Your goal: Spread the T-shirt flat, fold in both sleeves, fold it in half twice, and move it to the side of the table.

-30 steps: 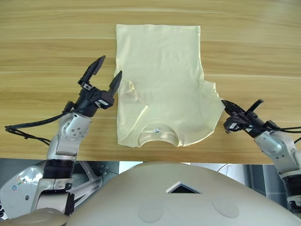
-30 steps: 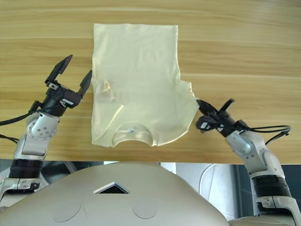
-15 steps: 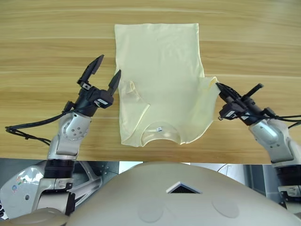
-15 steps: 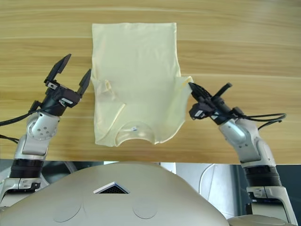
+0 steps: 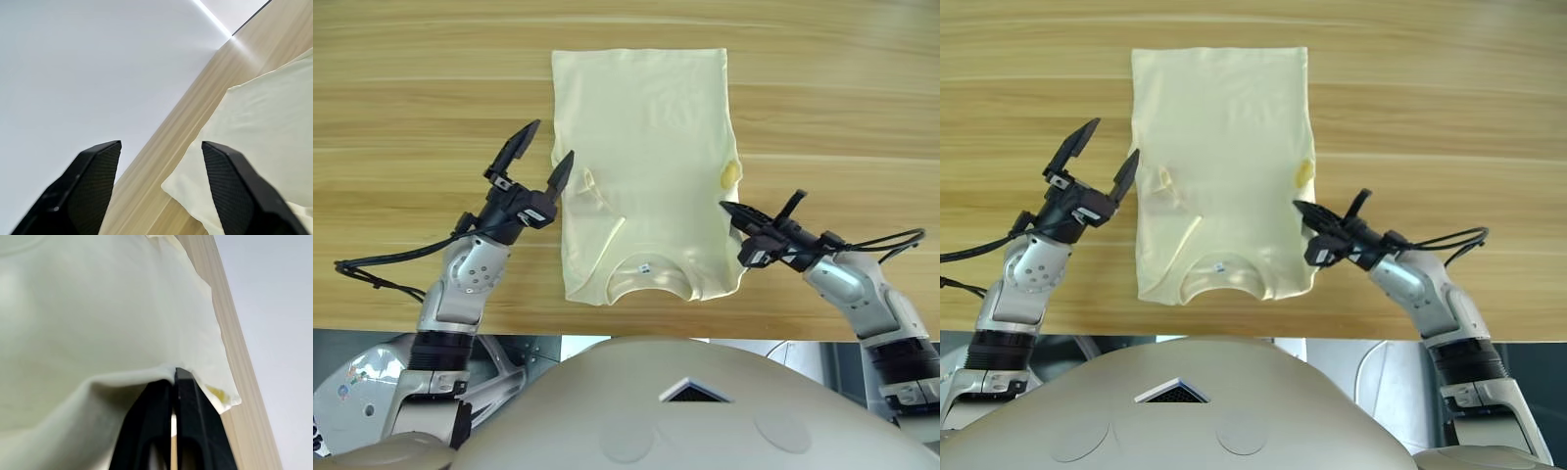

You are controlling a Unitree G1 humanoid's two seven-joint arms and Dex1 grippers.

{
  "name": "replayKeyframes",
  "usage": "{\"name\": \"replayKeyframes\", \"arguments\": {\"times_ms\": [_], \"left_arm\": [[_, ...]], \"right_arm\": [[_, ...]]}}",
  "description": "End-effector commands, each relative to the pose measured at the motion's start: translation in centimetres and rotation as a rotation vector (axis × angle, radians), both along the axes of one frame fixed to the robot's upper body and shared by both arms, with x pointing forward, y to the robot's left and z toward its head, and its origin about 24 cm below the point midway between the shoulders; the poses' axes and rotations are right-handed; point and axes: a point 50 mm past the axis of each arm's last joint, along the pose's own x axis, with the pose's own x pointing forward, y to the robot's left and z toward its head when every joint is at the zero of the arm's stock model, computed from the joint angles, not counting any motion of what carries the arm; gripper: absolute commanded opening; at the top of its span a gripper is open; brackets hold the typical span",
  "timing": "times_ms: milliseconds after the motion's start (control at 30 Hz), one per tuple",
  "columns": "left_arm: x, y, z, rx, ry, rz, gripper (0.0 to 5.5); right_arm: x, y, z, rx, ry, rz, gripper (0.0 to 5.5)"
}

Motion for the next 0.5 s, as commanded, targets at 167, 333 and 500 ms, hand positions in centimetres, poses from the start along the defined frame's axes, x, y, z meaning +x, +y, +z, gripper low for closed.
{"name": "replayKeyframes", "arguments": {"times_ms": [167, 333, 500], "left_arm": [[0.1, -0.5, -0.3, 0.003, 0.008, -0.014, 3.05], [0.2, -0.5, -0.4, -0.006, 0.010, -0.011, 3.05], [0.4, -0.6, -0.6, -0.007, 0.018, -0.012, 3.05]], "right_arm": [[0.6, 0.3, 0.1, -0.022, -0.008, 0.039, 0.02], [1.2, 0.5, 0.2, -0.018, -0.022, 0.038, 0.51], [1.6, 0.6, 0.5, -0.001, -0.046, 0.032, 1.40]]}}
